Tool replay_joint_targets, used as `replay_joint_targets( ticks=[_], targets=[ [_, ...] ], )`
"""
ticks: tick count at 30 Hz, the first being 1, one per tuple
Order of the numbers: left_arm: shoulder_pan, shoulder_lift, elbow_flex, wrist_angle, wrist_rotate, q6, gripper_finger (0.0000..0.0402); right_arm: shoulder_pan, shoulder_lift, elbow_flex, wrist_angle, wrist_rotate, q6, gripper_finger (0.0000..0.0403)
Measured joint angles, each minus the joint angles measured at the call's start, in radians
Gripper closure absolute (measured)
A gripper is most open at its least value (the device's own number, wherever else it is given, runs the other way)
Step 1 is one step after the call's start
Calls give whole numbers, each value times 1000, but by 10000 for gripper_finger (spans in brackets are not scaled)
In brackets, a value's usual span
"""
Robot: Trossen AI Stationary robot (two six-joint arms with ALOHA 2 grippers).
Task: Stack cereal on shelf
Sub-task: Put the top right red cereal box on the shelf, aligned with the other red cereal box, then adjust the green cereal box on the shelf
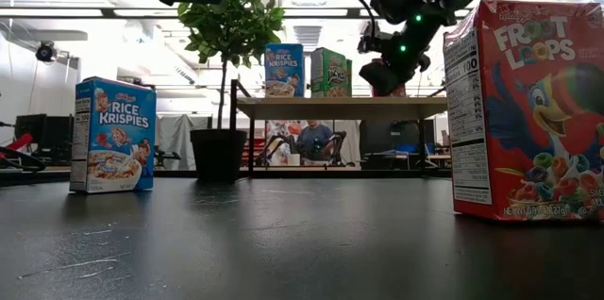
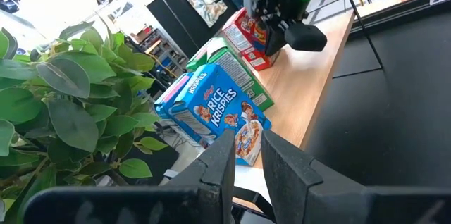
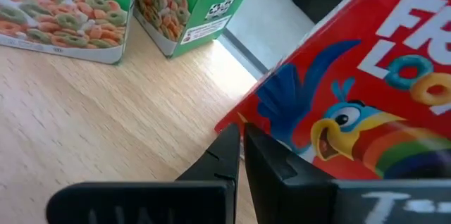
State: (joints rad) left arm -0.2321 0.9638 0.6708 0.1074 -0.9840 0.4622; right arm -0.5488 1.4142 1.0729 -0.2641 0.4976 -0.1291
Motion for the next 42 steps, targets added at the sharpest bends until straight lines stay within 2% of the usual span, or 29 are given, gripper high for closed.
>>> replay_joint_targets(
  ticks=[10, 18, 20, 23, 26, 28, 34, 39, 42],
  targets=[
    [0, 0, 0, 5, 0, -1, 348, 70, -116, 0, -60, -51, 51, 391],
    [0, 0, 1, 41, 0, -3, 348, 106, -296, 0, -61, -203, 105, 391],
    [0, 0, 1, 92, 14, -3, 348, 106, -338, 0, -62, -274, 106, 391],
    [1, 0, 2, 190, 113, -9, 348, 127, -388, -12, -50, -369, 91, 391],
    [1, 0, 2, 263, 260, -7, 351, 166, -438, -64, -18, -375, 65, 391],
    [2, 3, 10, 316, 317, -2, 355, 193, -470, -116, 32, -374, 56, 391],
    [20, 110, 188, 249, 329, 3, 364, 253, -546, -280, 176, -375, 15, 391],
    [79, 281, 423, 30, 333, 27, 364, 269, -595, -378, 273, -375, -20, 391],
    [146, 383, 561, -103, 382, 27, 364, 270, -635, -435, 332, -387, -43, 390]
  ],
)
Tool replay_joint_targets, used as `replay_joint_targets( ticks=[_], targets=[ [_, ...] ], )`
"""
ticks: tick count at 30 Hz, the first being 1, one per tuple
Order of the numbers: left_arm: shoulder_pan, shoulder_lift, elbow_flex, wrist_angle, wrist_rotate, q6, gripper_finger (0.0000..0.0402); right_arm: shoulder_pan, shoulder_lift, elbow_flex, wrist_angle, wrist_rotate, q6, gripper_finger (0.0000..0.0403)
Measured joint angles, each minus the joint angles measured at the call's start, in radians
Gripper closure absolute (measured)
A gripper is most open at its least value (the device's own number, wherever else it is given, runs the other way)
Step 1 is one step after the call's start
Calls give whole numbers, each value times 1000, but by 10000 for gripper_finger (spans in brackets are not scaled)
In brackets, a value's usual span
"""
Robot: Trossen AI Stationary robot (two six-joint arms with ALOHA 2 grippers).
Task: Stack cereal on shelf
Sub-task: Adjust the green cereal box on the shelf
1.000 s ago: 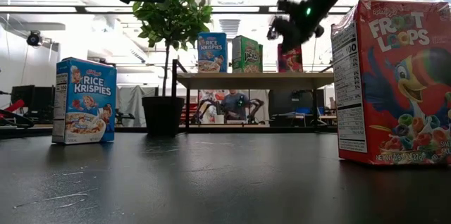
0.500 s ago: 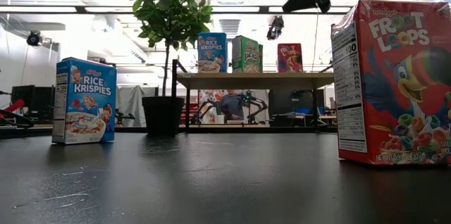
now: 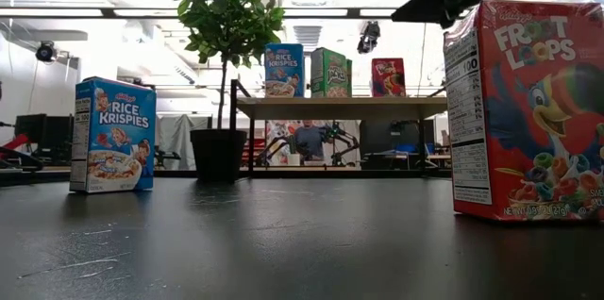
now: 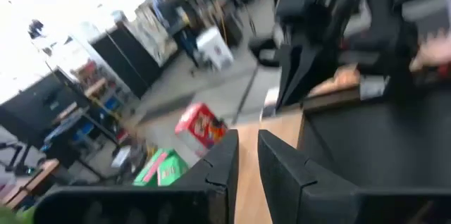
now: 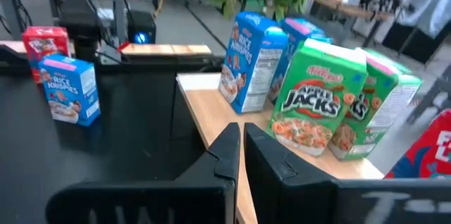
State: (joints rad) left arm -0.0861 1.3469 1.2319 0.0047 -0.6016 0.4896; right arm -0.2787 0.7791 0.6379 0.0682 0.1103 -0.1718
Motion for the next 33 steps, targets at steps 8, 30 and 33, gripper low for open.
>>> replay_joint_targets(
  ticks=[8, 30, 33],
  targets=[
    [233, 194, 222, -134, 223, -23, 358, 0, -97, -91, 94, -62, -15, 390],
    [467, 594, 757, -563, 326, -194, 171, -1, -130, -124, 78, -59, -12, 390],
    [475, 633, 828, -628, 324, -208, 175, -1, -130, -124, 73, -58, -12, 390]
  ],
)
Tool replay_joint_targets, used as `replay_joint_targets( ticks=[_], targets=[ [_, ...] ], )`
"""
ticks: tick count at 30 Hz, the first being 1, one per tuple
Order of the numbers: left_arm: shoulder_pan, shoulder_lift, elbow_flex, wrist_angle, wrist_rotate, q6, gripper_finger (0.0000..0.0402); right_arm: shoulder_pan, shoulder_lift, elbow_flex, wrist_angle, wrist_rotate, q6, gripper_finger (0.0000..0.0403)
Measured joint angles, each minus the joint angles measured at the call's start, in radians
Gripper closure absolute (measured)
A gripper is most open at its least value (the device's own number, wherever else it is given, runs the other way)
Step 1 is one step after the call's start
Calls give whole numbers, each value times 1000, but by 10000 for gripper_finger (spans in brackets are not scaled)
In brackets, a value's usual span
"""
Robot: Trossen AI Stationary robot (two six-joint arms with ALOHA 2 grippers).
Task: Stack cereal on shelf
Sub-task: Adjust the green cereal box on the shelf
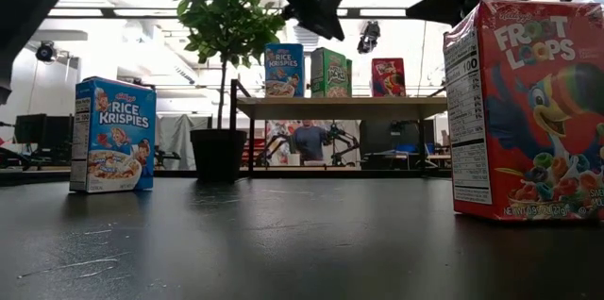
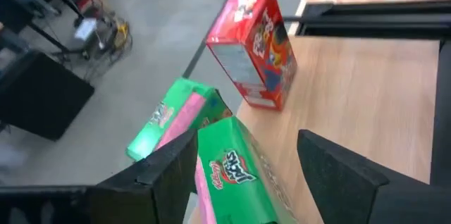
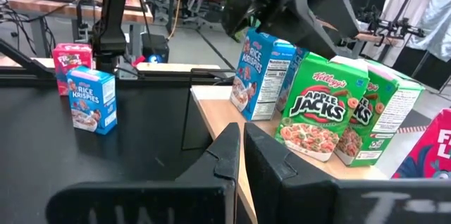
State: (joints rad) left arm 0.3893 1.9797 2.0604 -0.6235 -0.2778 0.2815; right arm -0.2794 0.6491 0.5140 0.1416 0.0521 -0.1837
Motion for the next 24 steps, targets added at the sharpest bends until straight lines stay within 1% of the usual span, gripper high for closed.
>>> replay_joint_targets(
  ticks=[6, 12, 17, 24],
  targets=[
    [20, 87, 126, -121, -3, -18, 186, 0, 0, 0, -4, 0, 0, 390],
    [21, 128, 217, -179, -10, -16, 194, 0, 0, 0, -9, 0, 0, 390],
    [28, 133, 250, -246, -28, -19, 194, 0, 0, 0, -11, 0, 0, 390],
    [31, 133, 232, -277, -29, -32, 194, 0, 1, 0, -11, 0, 0, 390]
  ],
)
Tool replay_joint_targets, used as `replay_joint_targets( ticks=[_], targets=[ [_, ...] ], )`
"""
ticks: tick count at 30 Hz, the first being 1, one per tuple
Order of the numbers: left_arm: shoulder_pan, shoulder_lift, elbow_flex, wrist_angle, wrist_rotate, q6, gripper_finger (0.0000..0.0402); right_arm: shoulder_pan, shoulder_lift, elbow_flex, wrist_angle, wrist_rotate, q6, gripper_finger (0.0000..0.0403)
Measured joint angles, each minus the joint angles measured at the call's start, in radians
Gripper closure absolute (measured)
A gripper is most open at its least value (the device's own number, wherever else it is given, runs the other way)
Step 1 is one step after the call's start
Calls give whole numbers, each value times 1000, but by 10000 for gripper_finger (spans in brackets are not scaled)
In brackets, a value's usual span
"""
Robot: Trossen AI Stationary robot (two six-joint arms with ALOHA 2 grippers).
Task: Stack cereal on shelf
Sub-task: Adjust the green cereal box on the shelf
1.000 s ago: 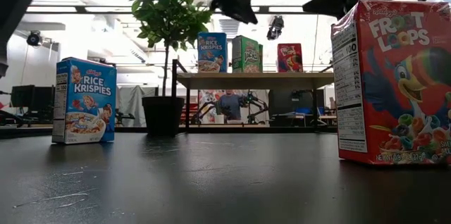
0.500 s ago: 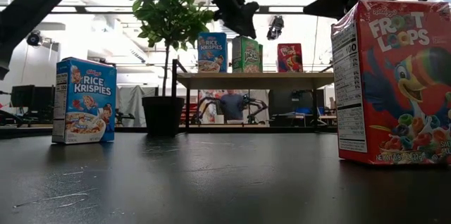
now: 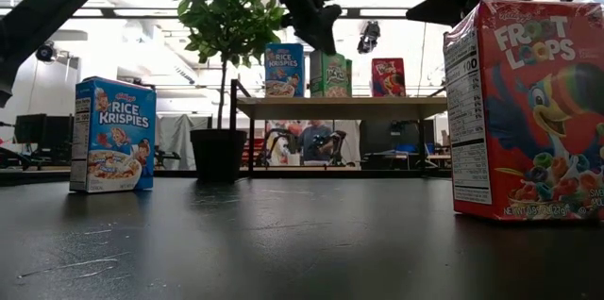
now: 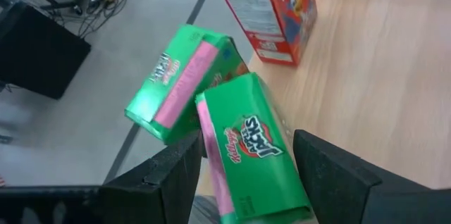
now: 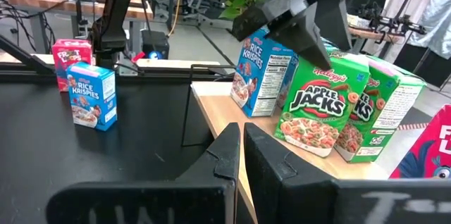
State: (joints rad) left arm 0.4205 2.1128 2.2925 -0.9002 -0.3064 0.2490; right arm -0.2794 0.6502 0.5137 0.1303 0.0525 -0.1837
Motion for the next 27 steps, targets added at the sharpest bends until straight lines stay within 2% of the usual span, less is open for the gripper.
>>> replay_joint_targets(
  ticks=[7, 20, 27],
  targets=[
    [-5, 0, -10, -13, 1, 49, 201, 0, 0, 0, 0, 0, 0, 390],
    [-5, 0, -2, -27, 60, 90, 267, 0, 0, 0, 0, 0, 0, 390],
    [-5, 0, -2, -14, 192, 289, 270, 0, 0, 0, 0, 0, 0, 390]
  ],
)
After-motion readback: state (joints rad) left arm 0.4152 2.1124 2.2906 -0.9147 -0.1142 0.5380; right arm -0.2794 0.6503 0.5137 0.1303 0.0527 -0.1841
